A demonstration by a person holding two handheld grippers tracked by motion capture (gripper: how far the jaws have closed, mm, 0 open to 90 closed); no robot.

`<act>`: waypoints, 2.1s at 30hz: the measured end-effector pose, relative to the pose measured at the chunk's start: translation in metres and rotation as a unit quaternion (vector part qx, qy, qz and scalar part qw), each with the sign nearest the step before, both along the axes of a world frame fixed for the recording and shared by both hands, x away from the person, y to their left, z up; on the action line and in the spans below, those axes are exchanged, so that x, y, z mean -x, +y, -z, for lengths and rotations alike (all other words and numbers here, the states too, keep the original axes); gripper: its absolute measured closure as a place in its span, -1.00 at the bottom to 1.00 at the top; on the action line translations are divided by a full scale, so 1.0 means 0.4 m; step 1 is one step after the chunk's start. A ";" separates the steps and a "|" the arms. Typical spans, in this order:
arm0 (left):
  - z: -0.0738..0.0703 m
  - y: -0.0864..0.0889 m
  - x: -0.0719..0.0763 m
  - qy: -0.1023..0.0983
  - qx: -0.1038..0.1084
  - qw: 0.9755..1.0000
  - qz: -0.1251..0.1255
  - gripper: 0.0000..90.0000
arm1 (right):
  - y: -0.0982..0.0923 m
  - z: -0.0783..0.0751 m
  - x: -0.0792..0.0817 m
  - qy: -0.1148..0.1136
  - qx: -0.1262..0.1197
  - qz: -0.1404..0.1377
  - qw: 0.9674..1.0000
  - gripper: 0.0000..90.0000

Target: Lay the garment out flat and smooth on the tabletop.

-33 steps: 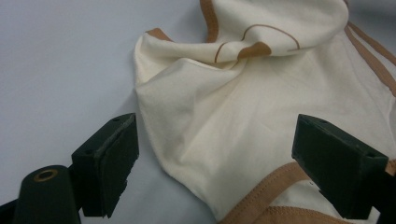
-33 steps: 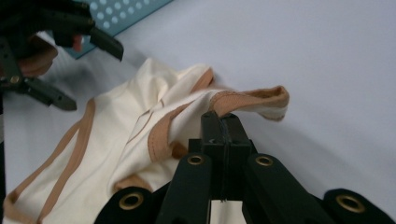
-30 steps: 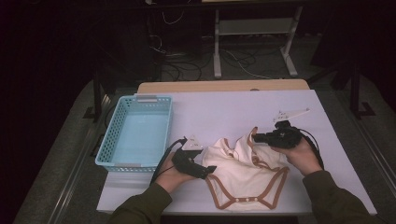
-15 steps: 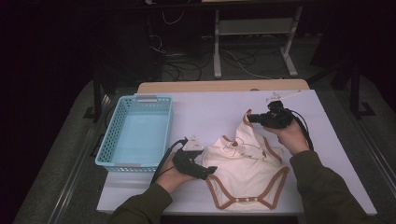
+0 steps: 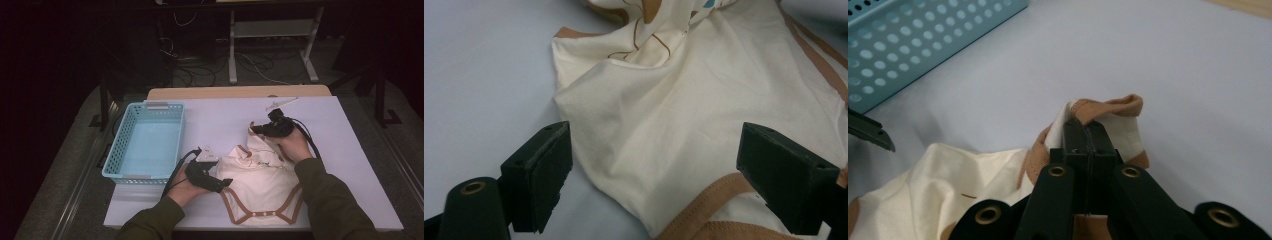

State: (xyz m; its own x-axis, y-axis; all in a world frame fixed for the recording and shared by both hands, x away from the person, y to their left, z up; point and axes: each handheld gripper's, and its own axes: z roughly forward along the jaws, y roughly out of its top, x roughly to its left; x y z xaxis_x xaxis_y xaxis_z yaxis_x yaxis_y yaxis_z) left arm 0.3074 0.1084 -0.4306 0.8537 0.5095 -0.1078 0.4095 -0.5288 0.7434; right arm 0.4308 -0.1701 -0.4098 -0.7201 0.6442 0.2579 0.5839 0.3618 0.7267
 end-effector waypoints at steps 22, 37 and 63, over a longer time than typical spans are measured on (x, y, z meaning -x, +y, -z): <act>-0.001 0.002 -0.001 0.001 -0.001 1.000 0.001 -0.68 | 0.003 -0.004 -0.020 0.012 0.013 0.001 1.000 0.46; 0.002 -0.001 0.000 0.003 0.004 1.000 -0.005 -0.68 | -0.121 0.051 -0.045 0.046 0.040 0.054 0.997 0.51; 0.001 0.000 0.000 0.002 -0.004 1.000 -0.001 -0.68 | -0.088 0.089 -0.003 0.064 0.062 -0.006 0.996 0.63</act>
State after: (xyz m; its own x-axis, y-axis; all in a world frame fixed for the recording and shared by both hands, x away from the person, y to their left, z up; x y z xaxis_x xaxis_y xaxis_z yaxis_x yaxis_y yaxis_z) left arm 0.3076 0.1083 -0.4310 0.8520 0.5125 -0.1065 0.4136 -0.5344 0.7371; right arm 0.4322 -0.2054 -0.4453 -0.6947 0.6684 0.2659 0.6633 0.4522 0.5962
